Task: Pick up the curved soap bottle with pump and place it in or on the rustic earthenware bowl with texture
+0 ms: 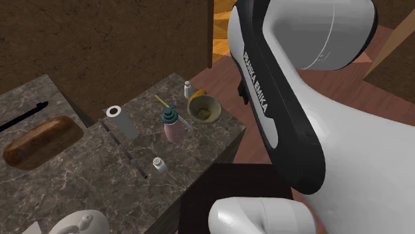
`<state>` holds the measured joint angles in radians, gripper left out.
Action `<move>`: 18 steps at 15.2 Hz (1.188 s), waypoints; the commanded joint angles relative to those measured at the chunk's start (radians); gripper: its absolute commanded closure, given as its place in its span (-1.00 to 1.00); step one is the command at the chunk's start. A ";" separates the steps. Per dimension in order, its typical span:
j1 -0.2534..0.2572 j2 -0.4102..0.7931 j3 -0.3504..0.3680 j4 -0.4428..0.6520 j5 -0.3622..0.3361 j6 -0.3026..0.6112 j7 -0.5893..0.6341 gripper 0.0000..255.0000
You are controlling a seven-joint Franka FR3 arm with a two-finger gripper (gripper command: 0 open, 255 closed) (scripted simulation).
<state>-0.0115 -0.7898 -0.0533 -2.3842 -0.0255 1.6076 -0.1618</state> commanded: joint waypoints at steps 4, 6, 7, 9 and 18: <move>0.038 -0.003 0.043 -0.061 0.032 0.082 0.013 -1.00; 0.064 0.000 0.073 -0.098 0.053 0.139 0.022 -1.00; 0.078 0.003 0.088 -0.115 0.064 0.168 0.026 -1.00; 0.106 0.013 0.119 -0.146 0.084 0.227 0.034 -1.00; 0.226 0.119 0.269 -0.240 0.164 0.507 0.075 -1.00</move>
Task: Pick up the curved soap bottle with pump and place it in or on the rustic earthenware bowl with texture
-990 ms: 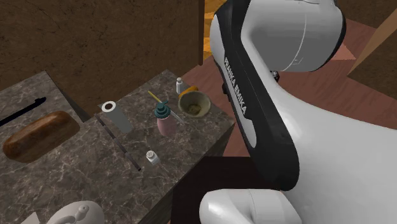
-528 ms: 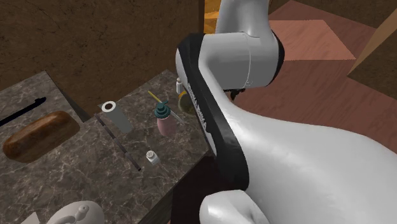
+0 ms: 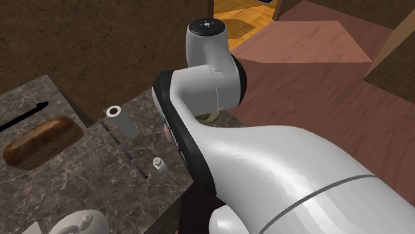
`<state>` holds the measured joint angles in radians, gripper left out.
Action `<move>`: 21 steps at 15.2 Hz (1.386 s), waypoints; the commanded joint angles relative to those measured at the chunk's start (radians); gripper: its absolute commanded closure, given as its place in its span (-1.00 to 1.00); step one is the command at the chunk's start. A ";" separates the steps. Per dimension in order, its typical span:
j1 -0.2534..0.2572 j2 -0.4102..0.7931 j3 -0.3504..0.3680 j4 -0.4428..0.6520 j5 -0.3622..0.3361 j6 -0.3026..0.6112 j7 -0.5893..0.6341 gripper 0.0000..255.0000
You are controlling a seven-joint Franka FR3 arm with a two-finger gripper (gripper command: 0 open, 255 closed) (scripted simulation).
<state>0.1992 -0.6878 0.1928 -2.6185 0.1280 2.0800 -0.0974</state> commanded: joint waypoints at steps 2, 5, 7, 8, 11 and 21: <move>0.039 0.055 0.058 -0.016 0.022 0.100 0.021 -1.00; 0.069 0.119 0.115 -0.022 0.033 0.199 0.040 -1.00; 0.085 0.168 0.154 -0.021 0.033 0.264 0.056 -1.00; 0.091 0.193 0.175 -0.020 0.031 0.297 0.065 -1.00; 0.100 0.247 0.217 -0.013 0.021 0.362 0.086 -1.00; 0.072 0.351 0.248 -0.037 -0.011 0.488 0.111 -1.00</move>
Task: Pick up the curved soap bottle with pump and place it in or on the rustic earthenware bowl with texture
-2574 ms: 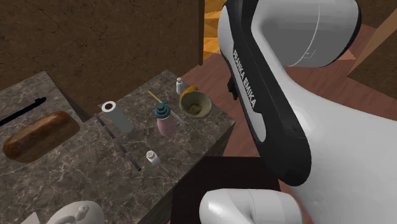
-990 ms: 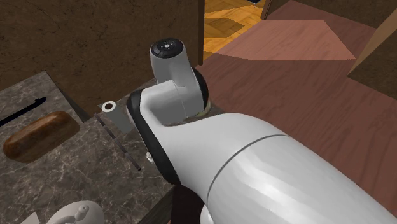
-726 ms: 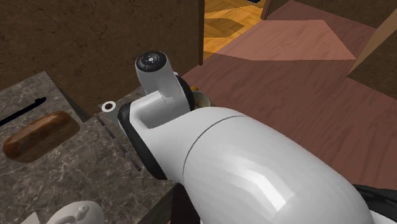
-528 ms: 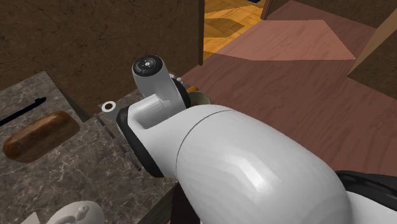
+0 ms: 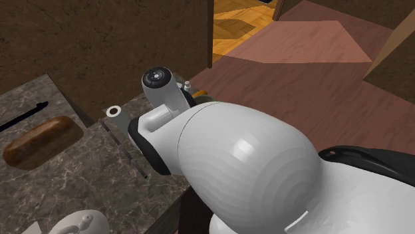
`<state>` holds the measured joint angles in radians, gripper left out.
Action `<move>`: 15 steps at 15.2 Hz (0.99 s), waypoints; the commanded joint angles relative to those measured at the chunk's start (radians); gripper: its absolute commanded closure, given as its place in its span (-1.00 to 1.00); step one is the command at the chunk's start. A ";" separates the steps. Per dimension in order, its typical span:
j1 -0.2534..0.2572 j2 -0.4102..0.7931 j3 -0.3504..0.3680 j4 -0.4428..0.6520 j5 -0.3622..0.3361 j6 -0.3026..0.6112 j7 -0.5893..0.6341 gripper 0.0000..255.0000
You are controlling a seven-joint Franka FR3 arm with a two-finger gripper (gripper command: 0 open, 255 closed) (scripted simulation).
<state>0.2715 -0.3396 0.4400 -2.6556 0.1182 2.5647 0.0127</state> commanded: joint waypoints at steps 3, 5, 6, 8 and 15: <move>-0.001 0.003 0.001 0.000 -0.001 0.003 0.001 -1.00; -0.001 0.003 0.001 0.000 -0.001 0.003 0.001 -1.00; -0.001 0.003 0.001 0.000 -0.001 0.003 0.001 1.00; -0.001 0.003 0.001 0.000 -0.001 0.003 0.001 1.00; -0.001 0.003 0.001 0.000 -0.001 0.003 0.001 1.00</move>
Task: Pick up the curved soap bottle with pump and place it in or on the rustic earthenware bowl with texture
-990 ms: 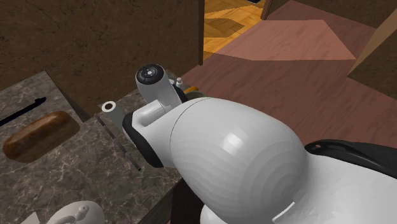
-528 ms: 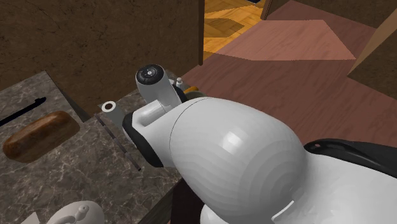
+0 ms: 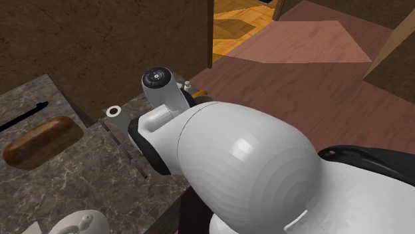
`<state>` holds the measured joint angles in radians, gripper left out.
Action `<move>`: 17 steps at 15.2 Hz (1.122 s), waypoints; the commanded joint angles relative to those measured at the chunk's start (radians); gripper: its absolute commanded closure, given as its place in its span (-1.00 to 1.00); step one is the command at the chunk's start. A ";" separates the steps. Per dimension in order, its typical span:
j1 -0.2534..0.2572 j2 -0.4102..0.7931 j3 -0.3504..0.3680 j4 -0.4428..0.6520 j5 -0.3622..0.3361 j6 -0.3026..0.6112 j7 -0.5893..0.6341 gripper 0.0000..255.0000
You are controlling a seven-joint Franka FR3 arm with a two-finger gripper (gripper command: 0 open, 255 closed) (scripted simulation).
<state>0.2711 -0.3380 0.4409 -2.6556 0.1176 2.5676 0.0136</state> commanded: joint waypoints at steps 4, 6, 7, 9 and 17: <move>0.009 -0.041 -0.015 0.025 0.012 -0.066 -0.014 1.00; 0.013 -0.060 -0.022 0.039 0.016 -0.098 -0.019 1.00; 0.014 -0.069 -0.026 0.046 0.018 -0.115 -0.022 1.00; 0.016 -0.086 -0.032 0.062 0.021 -0.146 -0.026 1.00; 0.022 -0.140 -0.055 0.132 0.025 -0.270 -0.039 1.00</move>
<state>0.2925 -0.4715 0.3890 -2.5342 0.1423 2.3144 -0.0232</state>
